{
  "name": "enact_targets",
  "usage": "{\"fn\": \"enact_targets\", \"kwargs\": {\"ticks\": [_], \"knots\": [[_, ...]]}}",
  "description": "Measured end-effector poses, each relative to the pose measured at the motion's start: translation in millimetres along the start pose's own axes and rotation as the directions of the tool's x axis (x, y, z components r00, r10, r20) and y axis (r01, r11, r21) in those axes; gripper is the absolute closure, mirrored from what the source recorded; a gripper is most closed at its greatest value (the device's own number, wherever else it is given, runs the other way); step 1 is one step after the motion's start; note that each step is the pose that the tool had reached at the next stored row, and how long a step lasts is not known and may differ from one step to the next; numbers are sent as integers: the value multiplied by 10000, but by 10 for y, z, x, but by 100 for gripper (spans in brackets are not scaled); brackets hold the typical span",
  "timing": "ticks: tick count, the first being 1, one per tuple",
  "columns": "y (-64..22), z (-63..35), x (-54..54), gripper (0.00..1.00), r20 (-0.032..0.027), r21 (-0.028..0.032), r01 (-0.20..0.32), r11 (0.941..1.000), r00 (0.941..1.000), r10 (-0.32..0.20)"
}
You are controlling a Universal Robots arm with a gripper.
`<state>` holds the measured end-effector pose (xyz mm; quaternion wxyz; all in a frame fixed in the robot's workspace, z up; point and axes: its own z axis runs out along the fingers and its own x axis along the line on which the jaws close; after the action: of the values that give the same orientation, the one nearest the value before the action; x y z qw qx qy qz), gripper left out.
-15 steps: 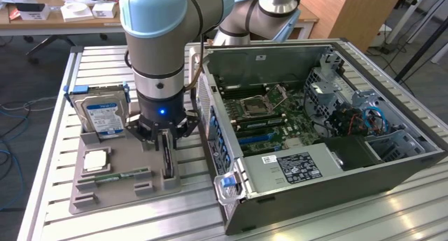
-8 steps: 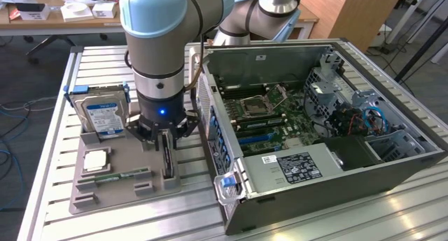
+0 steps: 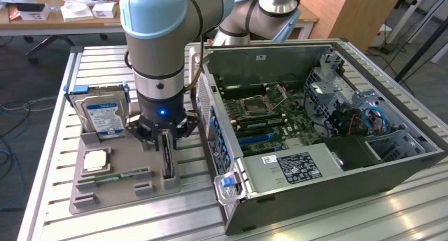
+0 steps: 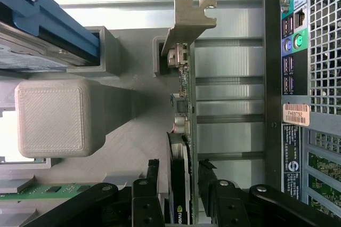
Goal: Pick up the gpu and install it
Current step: 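Pick up the gpu and move the gpu toward the slot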
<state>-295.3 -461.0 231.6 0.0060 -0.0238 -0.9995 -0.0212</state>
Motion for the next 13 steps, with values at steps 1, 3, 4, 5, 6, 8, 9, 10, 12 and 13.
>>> {"fn": "enact_targets", "kwargs": {"ticks": [1, 3, 4, 5, 6, 8, 9, 10, 12, 13], "knots": [[0, 0, 0, 57, 0, 0, 0, 10000, 10000, 0], [0, 0, 0, 57, 0, 0, 0, 10000, 10000, 0], [0, 0, 0, 57, 0, 0, 0, 10000, 10000, 0], [0, 0, 0, 57, 0, 0, 0, 10000, 10000, 0], [0, 0, 0, 57, 0, 0, 0, 10000, 10000, 0], [0, 0, 0, 56, 0, 0, 0, 10000, 10000, 0], [0, 0, 0, 56, 0, 0, 0, 10000, 10000, 0], [0, 0, 0, 56, 0, 0, 0, 10000, 10000, 0], [0, 0, 0, 50, 0, 0, 0, 10000, 10000, 0], [0, 0, 0, 50, 0, 0, 0, 10000, 10000, 0]]}}
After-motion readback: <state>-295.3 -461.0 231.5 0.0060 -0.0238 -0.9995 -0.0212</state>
